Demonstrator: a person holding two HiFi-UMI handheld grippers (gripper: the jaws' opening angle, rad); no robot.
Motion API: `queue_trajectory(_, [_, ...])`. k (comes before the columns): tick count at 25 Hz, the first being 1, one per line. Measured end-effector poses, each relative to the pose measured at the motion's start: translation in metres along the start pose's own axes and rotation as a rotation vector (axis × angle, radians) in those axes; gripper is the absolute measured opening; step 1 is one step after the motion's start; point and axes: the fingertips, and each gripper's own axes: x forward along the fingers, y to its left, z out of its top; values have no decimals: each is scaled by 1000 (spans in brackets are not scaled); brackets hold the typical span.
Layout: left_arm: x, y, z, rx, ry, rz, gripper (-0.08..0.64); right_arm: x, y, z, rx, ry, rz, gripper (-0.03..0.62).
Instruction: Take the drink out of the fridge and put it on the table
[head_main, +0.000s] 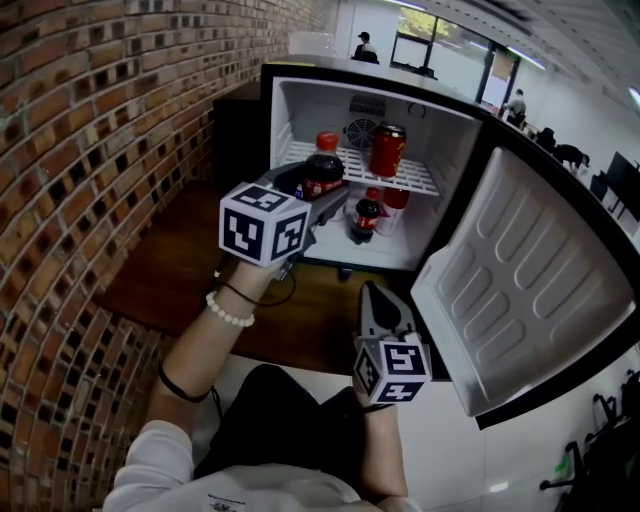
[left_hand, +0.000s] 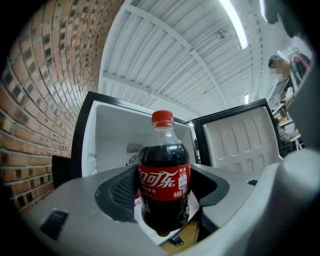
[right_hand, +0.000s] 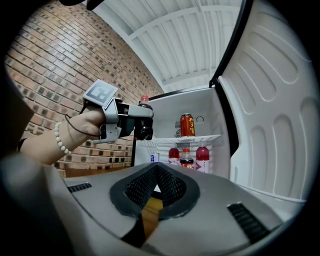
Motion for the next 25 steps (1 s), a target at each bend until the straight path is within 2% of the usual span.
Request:
queue_trajectory(18, [-46,12,-110,-80,68,65,307,6,19,-7,-13,22,19,11])
queue_trajectory(25, [-63,28,-141,-79,88,116,307,10,24,-10,-18,22,24,11])
